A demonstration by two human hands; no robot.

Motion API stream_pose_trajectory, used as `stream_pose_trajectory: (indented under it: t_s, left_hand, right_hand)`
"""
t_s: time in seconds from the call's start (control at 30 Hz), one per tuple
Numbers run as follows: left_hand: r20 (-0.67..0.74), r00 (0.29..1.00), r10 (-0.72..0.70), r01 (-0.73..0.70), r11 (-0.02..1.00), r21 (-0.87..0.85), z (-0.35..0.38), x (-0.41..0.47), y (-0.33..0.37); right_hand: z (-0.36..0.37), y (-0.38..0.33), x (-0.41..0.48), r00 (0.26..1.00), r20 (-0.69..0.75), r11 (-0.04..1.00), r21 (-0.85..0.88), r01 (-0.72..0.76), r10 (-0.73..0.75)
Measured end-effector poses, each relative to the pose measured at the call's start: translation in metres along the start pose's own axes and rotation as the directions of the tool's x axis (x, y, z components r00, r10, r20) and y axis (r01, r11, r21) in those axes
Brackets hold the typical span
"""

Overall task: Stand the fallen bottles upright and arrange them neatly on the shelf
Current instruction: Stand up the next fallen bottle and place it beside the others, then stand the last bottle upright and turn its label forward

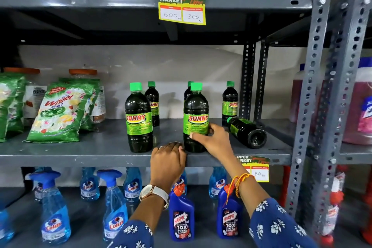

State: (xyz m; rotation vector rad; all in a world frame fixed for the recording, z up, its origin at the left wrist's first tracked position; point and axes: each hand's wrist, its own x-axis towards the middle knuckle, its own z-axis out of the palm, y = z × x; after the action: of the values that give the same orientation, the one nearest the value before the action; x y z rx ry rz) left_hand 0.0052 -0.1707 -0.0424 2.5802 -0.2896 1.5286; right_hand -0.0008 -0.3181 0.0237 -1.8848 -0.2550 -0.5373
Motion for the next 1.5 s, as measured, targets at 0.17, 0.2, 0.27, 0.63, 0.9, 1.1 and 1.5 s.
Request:
stream_pose_trajectory:
  t_s: [0.17, 0.2, 0.27, 0.63, 0.9, 1.1, 1.5]
  left_hand:
    - [0.012, 1.000, -0.006, 0.006, 1.000, 0.015, -0.002, 0.000, 0.002]
    - [0.020, 1.000, -0.010, 0.010, 1.000, 0.013, -0.003, 0.000, 0.002]
    - [0.031, 0.999, -0.015, 0.014, 1.000, 0.011, -0.004, -0.001, 0.002]
    - [-0.226, 0.971, 0.076, -0.150, 0.931, -0.333, -0.014, -0.023, 0.054]
    - [-0.048, 0.983, 0.176, -0.182, 0.966, -0.182, 0.013, 0.032, 0.128]
    - [0.007, 0.999, 0.035, -0.034, 0.991, -0.126, 0.022, 0.026, 0.126]
    - [0.025, 0.999, 0.022, -0.017, 0.983, -0.183, 0.024, 0.026, 0.128]
  right_hand:
    - [0.000, 0.002, -0.001, 1.000, 0.005, 0.999, 0.036, 0.016, -0.016]
    - [0.000, 0.003, -0.003, 1.000, 0.003, 0.999, 0.029, 0.020, -0.020]
    - [0.001, 0.004, -0.003, 1.000, -0.003, 1.000, 0.019, 0.021, -0.021]
    - [-0.075, 0.006, 0.033, 0.944, -0.289, 0.945, -0.322, 0.060, -0.158]
    - [-0.093, 0.021, 0.076, 0.974, -0.059, 0.456, -0.876, -0.157, 0.220]
    - [-0.112, 0.056, 0.077, 0.988, -0.154, 0.908, -0.410, -0.085, 0.022]
    - [-0.109, 0.081, 0.078, 0.996, -0.088, 0.988, -0.150, -0.035, 0.022]
